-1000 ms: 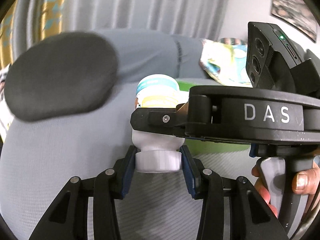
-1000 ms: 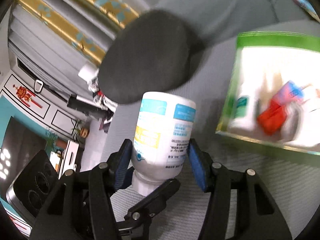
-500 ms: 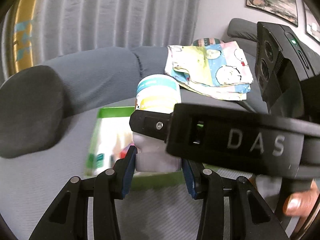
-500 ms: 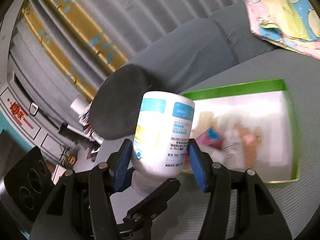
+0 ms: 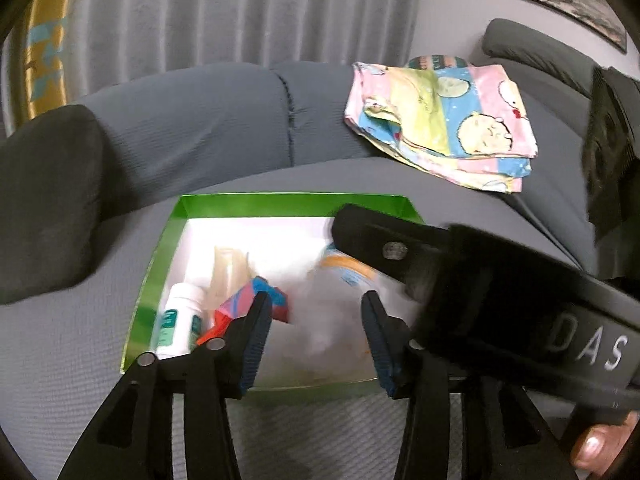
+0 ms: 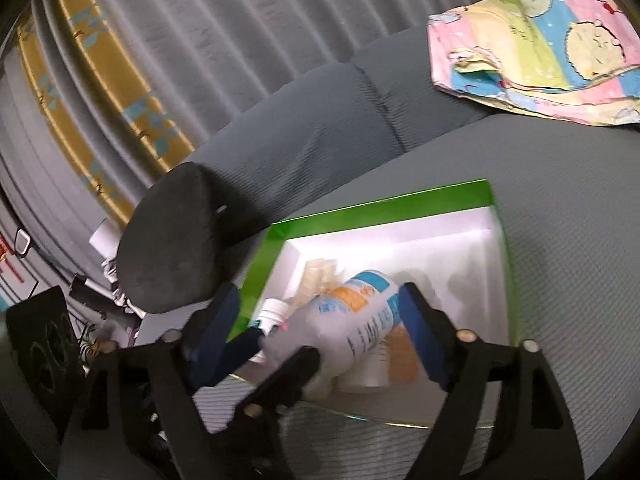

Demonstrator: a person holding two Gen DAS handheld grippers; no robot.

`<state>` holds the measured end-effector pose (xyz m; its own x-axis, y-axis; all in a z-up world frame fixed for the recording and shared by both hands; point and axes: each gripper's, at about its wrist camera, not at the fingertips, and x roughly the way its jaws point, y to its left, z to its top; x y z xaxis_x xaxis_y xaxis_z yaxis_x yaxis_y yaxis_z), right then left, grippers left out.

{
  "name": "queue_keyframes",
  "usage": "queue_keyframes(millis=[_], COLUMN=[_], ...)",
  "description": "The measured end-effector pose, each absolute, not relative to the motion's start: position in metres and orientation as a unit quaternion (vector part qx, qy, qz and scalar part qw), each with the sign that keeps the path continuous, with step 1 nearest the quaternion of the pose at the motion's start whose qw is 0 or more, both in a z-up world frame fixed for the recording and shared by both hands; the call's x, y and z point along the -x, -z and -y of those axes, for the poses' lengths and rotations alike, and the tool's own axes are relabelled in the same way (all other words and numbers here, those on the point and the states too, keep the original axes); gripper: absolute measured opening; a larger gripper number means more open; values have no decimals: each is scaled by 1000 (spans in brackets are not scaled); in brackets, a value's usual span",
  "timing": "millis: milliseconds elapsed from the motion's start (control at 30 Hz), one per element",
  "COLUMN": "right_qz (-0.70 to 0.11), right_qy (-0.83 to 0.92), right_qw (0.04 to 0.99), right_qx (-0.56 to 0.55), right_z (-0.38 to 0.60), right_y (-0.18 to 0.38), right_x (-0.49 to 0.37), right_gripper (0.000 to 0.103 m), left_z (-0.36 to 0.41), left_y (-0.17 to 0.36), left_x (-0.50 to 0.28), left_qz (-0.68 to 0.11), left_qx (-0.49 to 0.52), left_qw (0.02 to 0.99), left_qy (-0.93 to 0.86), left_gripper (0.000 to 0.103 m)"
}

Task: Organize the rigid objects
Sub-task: 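Lower the bottle into the green box and open the right gripper, then withdraw the right gripper from the box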

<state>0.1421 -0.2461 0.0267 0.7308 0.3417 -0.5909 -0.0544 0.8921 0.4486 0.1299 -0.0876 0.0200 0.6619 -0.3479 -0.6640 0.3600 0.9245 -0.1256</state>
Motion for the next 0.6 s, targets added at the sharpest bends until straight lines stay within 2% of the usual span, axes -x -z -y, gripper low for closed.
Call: queue_keyframes(millis=[33,67,100,133,333,600], right_qz=[-349,-348,-347,-342,-346,-350], right_qy=[-97,-86,-74,-57,17,60], right_qw=[912,915,920,926,934,933], right_qx=[-194,-183,-169,-148,-87,-60], right_z=[247,247,247,248,254,262], right_y=[-29,-30,-32,-34,-40,-48], right_x=[-141,-139,-138,-137,-132,-122], right_gripper=[95,102,102,102,102,102], left_z=[85,82,78,73,57,46], left_y=[-21,-23,-25,-29,-37,-37], left_x=[-129,-127,-126,-122,-119,-123], left_qz=[-361,-358,-353,-347,-352,-378], left_qx=[-7,-6,-6,-4,-4,1], left_qw=[913,915,919,922,925,919], left_qy=[192,185,176,169,144,110], left_gripper=[69,78,92,97,98,99])
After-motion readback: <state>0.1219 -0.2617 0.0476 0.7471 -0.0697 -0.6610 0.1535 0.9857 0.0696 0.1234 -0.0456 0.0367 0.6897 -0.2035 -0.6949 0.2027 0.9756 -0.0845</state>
